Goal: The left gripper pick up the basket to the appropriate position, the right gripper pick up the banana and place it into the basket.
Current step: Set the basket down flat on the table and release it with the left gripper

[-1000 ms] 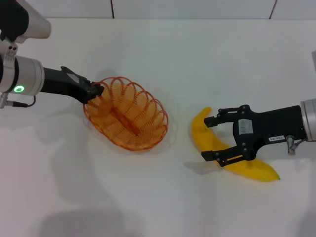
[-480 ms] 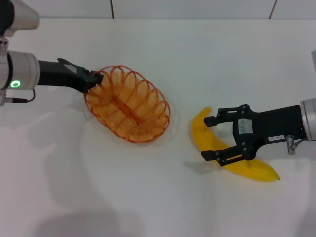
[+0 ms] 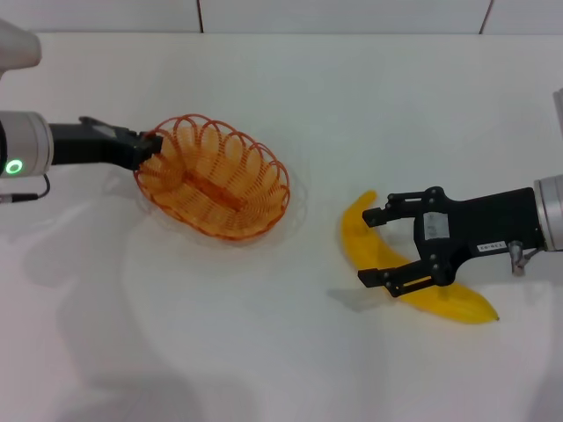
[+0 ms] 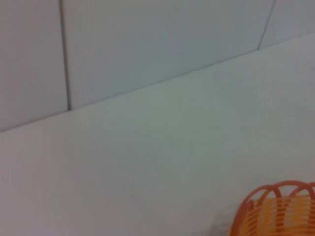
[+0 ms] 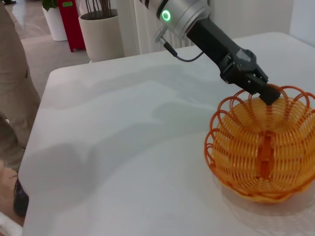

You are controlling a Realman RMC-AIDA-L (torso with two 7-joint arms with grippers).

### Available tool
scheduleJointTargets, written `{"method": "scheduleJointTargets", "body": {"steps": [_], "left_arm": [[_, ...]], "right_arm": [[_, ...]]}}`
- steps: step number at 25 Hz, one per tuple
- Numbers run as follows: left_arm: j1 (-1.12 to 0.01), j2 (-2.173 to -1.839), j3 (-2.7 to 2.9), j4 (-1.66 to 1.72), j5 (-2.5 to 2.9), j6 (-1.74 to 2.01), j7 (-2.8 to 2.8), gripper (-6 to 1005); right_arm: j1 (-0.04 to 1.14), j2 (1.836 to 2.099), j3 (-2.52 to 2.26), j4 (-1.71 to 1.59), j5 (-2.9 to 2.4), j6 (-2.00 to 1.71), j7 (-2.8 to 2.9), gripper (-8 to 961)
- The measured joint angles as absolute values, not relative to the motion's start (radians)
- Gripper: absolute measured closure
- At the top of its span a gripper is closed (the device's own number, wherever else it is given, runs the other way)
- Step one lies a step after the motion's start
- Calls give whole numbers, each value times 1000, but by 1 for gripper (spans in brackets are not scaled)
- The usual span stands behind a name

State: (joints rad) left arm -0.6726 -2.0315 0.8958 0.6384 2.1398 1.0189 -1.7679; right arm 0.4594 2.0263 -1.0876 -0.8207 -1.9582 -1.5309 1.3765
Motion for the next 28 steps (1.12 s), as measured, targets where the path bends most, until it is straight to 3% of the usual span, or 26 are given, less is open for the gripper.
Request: {"method": "scheduleJointTargets", "body": {"steps": [28], "left_arm": [[-635, -2032, 887, 546, 2019, 988, -1751, 909]], "right_arm": [[475, 2028, -1092, -793, -1982, -1517, 1370, 76]]}}
